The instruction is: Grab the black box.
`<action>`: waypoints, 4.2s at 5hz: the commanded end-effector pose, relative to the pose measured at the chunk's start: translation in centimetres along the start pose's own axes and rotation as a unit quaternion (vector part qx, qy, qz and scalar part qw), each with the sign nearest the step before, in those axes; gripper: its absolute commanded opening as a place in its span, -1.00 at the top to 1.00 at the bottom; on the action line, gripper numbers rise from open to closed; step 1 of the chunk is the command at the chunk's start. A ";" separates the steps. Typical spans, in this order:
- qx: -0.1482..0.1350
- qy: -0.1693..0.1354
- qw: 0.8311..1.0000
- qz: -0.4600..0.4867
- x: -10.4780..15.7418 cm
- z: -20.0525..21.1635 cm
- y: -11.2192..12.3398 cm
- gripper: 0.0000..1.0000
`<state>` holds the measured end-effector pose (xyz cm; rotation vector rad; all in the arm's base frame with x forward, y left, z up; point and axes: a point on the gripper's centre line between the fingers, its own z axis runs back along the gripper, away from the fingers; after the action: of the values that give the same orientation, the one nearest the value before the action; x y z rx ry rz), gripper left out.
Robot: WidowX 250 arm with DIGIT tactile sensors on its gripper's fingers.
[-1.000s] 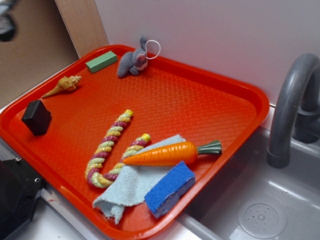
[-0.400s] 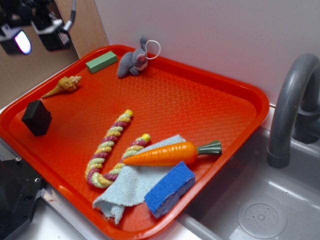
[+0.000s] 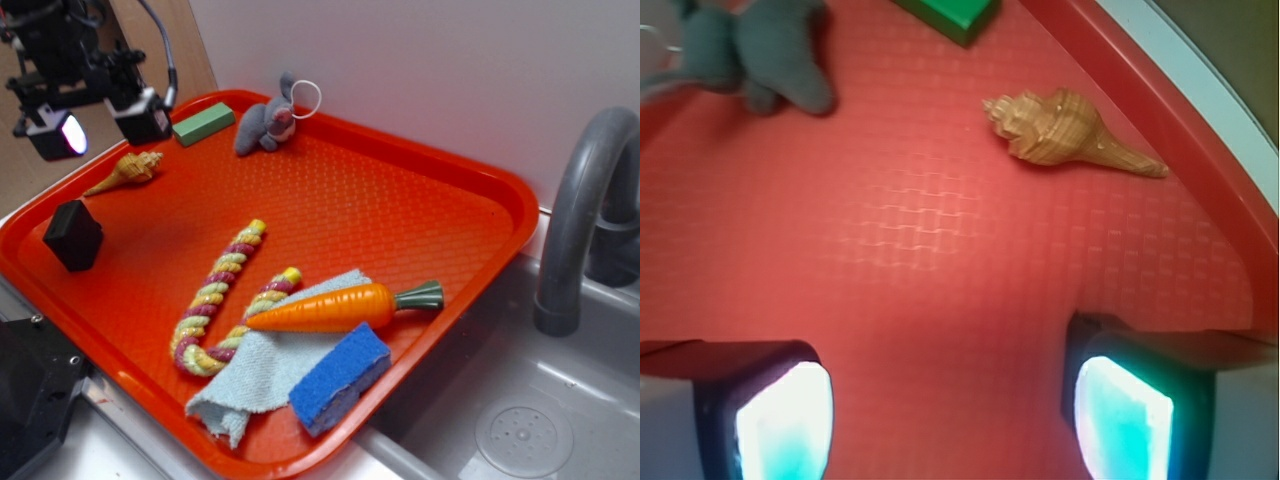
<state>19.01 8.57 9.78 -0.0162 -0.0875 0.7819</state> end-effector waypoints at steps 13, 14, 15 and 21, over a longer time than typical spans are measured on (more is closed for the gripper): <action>0.009 0.027 0.996 -0.087 -4.6 -4.0 6.2 -1.00; 0.009 0.039 0.986 -0.162 -3.3 -4.8 4.6 -1.00; -0.009 0.060 0.957 -0.282 -2.2 -4.4 4.1 -1.00; 0.005 -0.059 0.684 -0.727 -2.3 -4.4 2.4 -1.00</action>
<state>15.69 7.91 4.85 0.0762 -0.1571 -0.8210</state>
